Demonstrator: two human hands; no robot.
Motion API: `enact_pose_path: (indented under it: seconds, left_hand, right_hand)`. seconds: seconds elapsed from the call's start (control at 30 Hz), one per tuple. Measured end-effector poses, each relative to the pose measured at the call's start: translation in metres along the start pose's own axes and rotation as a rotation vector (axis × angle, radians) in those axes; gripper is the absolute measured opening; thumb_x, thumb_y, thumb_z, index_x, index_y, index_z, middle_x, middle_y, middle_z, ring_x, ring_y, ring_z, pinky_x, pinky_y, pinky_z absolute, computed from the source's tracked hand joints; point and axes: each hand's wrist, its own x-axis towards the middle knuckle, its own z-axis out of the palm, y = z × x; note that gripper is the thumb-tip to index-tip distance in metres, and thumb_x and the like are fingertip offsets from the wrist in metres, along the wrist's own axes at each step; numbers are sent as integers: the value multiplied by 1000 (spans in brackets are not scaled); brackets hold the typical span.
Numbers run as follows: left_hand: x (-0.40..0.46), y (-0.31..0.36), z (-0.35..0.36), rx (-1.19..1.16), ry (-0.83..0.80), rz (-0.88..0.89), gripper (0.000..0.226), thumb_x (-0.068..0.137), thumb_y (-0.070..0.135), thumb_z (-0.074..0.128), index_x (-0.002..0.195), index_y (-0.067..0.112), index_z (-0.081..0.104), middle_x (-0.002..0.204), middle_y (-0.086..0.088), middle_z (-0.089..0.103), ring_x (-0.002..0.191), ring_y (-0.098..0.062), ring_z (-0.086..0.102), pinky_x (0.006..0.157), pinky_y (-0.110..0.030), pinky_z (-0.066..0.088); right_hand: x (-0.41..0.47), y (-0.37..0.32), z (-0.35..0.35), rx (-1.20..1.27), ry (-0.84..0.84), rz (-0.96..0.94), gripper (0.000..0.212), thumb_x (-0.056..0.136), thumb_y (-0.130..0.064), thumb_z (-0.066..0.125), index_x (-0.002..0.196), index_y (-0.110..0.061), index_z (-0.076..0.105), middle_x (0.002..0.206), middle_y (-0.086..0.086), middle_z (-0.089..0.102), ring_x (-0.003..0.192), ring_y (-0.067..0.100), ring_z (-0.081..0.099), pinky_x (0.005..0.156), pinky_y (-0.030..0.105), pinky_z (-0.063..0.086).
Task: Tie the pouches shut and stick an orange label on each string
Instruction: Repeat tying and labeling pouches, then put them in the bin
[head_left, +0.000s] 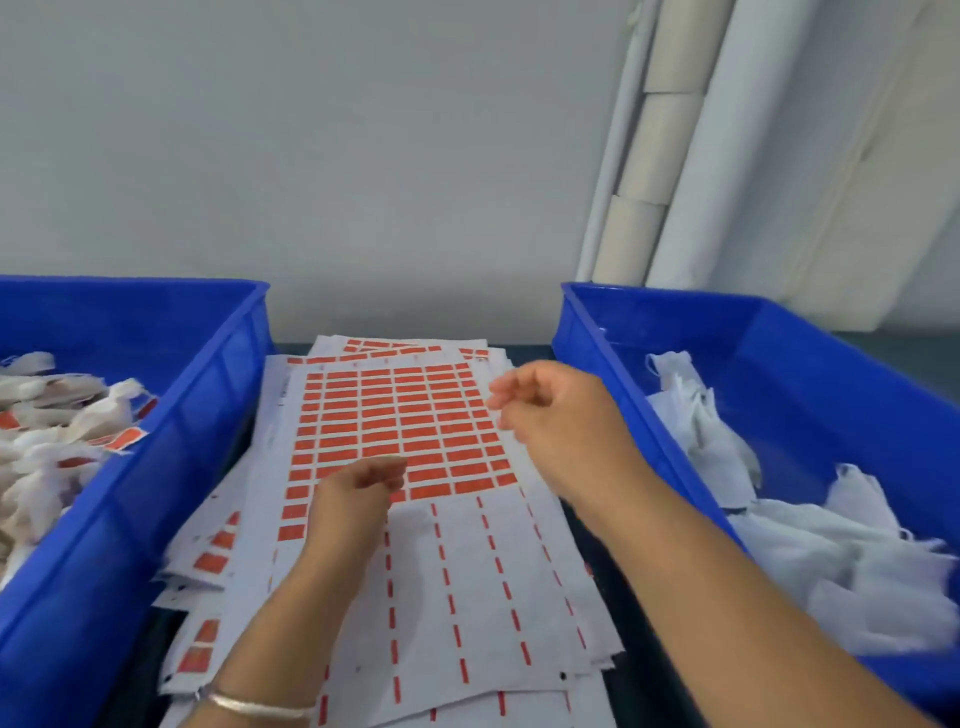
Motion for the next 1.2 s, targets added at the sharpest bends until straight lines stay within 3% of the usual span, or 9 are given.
enact_pose_path:
  seconds: [0.13,0.23,0.33,0.43,0.57,0.83,1.0,1.1,1.2]
  left_hand:
    - [-4,-20,13,14,11,31,30,95,11,50,80,30,68,87,18,58,87,-13,58,76,-30,49]
    - [-5,-28,10,-9,14,66,30,95,11,50,78,27,69,86,22,58,83,-11,57,74,-27,45]
    - [-5,-31,7,-11,-8,85,29,95,11,50,78,25,69,87,21,58,80,-9,55,64,-19,42]
    - [-5,-31,9,-3,-37,95,31,95,8,49,77,25,68,87,19,59,82,-11,55,68,-22,43]
    - [-7,-31,12,35,-45,130,30,94,8,52,74,25,67,84,21,57,77,-6,51,74,-25,42]
    - [-8,-33,10,20,-60,136,28,94,9,51,79,26,68,88,20,59,83,-9,52,78,-27,44]
    - [-8,-32,9,-15,-60,129,28,94,8,52,78,24,68,87,18,60,81,-9,54,70,-22,42]
    - [-8,-29,10,-26,-52,114,29,94,8,51,77,24,68,87,17,61,83,-8,54,72,-22,43]
    - [-8,-25,8,-72,-28,102,27,94,11,51,79,26,67,88,15,63,86,-11,58,67,-20,44]
  right_hand:
    - [22,0,-61,-332,55,34,35,91,-6,52,74,-36,57,90,-13,65,81,7,64,62,21,48]
    - [46,30,-115,-546,192,156,27,94,-5,47,89,-22,68,102,-2,63,93,19,59,74,31,44]
    - [61,73,-159,-780,224,359,21,93,-5,47,75,-6,58,81,11,55,73,25,49,64,32,39]
    - [62,107,-173,-831,224,493,42,90,-13,57,54,-10,34,57,6,33,54,19,29,49,29,24]
    - [61,133,-171,-864,222,528,40,83,-21,69,54,-5,47,56,10,46,54,23,43,50,29,33]
    - [66,135,-174,-457,482,547,29,83,-15,66,91,12,67,97,25,67,89,37,63,79,43,49]
    - [61,97,-171,-141,686,339,27,84,-13,61,95,11,63,87,27,62,70,23,50,73,39,46]
    - [54,53,-158,-28,628,208,15,86,-15,62,72,-11,64,68,3,60,64,16,55,75,34,51]
    - [39,7,-132,109,501,83,14,84,-14,67,70,-14,66,57,-2,60,50,11,52,58,25,51]
